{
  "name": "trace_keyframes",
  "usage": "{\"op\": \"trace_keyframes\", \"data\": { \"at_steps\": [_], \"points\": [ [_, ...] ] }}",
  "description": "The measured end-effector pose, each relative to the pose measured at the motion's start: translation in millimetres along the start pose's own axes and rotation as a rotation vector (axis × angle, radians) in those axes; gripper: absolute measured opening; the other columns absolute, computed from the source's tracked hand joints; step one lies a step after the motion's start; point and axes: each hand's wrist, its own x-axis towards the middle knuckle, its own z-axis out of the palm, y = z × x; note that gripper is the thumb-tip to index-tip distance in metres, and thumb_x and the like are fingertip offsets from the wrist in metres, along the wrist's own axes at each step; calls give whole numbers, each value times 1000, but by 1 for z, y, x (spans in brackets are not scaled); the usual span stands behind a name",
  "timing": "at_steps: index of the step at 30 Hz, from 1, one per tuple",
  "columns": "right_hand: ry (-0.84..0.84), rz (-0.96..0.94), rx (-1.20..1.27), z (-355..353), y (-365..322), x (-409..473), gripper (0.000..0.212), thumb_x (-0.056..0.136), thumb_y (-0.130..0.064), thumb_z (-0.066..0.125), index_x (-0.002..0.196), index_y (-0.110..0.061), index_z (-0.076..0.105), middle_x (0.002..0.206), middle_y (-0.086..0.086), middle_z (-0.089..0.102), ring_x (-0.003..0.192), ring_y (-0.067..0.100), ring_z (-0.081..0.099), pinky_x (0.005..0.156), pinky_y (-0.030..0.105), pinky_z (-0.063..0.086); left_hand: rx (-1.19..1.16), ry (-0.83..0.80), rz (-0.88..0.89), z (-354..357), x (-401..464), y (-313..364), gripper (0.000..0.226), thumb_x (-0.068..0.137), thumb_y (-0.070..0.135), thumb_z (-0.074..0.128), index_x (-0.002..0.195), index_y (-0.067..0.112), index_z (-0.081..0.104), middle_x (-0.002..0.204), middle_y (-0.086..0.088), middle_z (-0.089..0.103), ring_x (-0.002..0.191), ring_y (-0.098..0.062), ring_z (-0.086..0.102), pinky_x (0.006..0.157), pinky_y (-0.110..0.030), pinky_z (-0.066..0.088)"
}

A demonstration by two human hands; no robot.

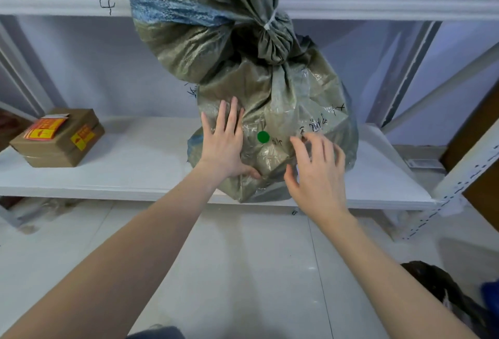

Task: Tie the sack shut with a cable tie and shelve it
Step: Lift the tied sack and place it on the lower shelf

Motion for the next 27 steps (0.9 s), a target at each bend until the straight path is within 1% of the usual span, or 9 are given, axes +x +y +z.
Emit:
{"op": "trace_keyframes", "data": {
  "at_steps": [3, 6, 8, 10, 11, 13, 16, 21, 27],
  "points": [
    [-115, -6, 4, 12, 0, 3, 61, 76, -21, 62, 133, -12, 42, 136, 12, 48, 132, 27, 39, 102, 56, 35, 18, 14, -8, 2, 7, -1, 142, 49, 88, 54, 149, 1, 3, 157, -15, -22, 146, -33, -16, 112, -65, 3],
    [-231, 8, 83, 22, -3, 11, 66, 84, -21, 54, 144, -15, 26, 152, 7, 29, 145, 22, 17, 110, 60, 20, -12, 34, -63, 5, 5, 4, 142, 53, 84, 59, 148, 3, -9, 158, -15, -19, 147, -30, -14, 114, -61, 3],
    [-287, 50, 142, 28, -6, 19, 66, 87, -21, 47, 147, -16, 18, 157, 4, 18, 147, 18, 4, 113, 60, 8, -37, 114, -84, 9, -5, 14, 133, 62, 70, 67, 148, 2, -7, 159, -16, -12, 148, -29, -7, 115, -57, 8],
    [-294, 89, 178, 32, -10, 28, 66, 88, -19, 44, 148, -16, 14, 158, 2, 15, 147, 17, 0, 113, 61, 2, -63, 310, -43, 19, -22, 26, 107, 71, 40, 75, 148, 2, 12, 159, -15, 11, 147, -28, 14, 114, -53, 19],
    [-299, 105, 194, 34, -11, 31, 67, 89, -19, 43, 148, -16, 12, 158, 1, 13, 147, 16, -2, 113, 61, 0, -106, 410, 24, 26, -29, 31, 90, 72, 24, 73, 145, 4, 25, 156, -14, 24, 144, -28, 25, 112, -52, 26],
    [-327, 119, 227, 40, -12, 36, 68, 91, -16, 41, 149, -15, 6, 159, -1, 7, 147, 15, -6, 114, 59, -1, -171, 496, 188, 39, -40, 41, 71, 71, 9, 63, 138, 8, 40, 150, -10, 39, 139, -25, 35, 107, -48, 35],
    [-348, 117, 284, 46, -14, 40, 72, 88, -1, 36, 149, -16, 1, 160, -2, 2, 146, 12, -9, 116, 54, -3, -205, 425, 265, 50, -44, 49, 74, 67, 11, 60, 138, 9, 40, 148, -5, 43, 137, -19, 36, 107, -43, 37],
    [-342, 195, 425, 46, -6, 49, 80, 78, 12, 35, 148, -18, 11, 159, -3, 12, 146, 10, -7, 116, 51, -6, -146, 286, 276, 57, -39, 47, 84, 71, 24, 64, 147, 11, 30, 156, -2, 28, 142, -18, 32, 112, -44, 30],
    [-300, 213, 451, 52, -1, 46, 79, 80, 10, 36, 148, -19, 10, 160, -5, 0, 147, 15, -6, 116, 53, 6, 6, 204, 183, 55, -24, 59, 86, 77, 36, 59, 150, 13, 20, 159, 1, 18, 144, -19, 25, 114, -43, 26]
  ]
}}
